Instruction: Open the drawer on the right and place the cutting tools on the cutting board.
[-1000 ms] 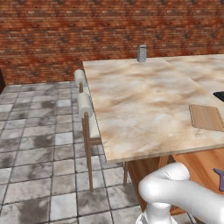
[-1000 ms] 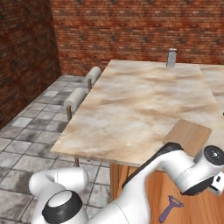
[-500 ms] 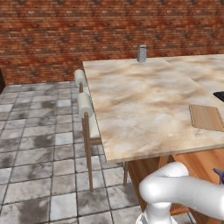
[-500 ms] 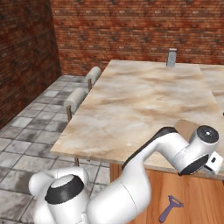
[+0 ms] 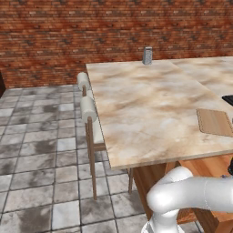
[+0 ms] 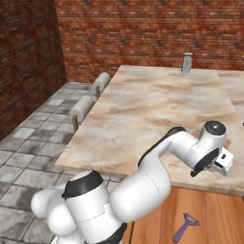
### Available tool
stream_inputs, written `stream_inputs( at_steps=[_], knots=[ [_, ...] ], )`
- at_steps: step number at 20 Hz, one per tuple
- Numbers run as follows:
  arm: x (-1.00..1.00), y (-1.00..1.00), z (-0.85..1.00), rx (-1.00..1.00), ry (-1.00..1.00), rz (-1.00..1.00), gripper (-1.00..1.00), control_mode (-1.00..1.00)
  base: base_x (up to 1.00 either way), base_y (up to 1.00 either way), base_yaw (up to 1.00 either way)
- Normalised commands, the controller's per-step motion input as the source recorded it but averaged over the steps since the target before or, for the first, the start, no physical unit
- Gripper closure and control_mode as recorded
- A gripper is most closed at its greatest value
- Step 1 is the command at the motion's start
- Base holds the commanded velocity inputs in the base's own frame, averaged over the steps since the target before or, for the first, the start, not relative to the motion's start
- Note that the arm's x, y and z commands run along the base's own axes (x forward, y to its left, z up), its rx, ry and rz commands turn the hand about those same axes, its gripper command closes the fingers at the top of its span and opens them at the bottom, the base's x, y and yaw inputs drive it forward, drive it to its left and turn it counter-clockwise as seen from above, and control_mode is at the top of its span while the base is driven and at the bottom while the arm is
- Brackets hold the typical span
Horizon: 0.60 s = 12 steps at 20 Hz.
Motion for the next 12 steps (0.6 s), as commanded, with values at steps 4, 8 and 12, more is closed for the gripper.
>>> stream_inputs(
  at_steps=[4, 8, 12],
  knots=[
    [0.57, 0.00, 0.00, 0.00, 0.10, 0.00, 1.00, -1.00, 0.00, 0.00, 0.00],
    [0.20, -0.03, 0.00, 0.00, 0.05, 0.00, 1.00, -1.00, 0.00, 0.00, 0.00],
    [0.05, 0.00, 0.00, 0.00, 0.00, 0.00, 1.00, -1.00, 0.00, 0.00, 0.00]
  ],
)
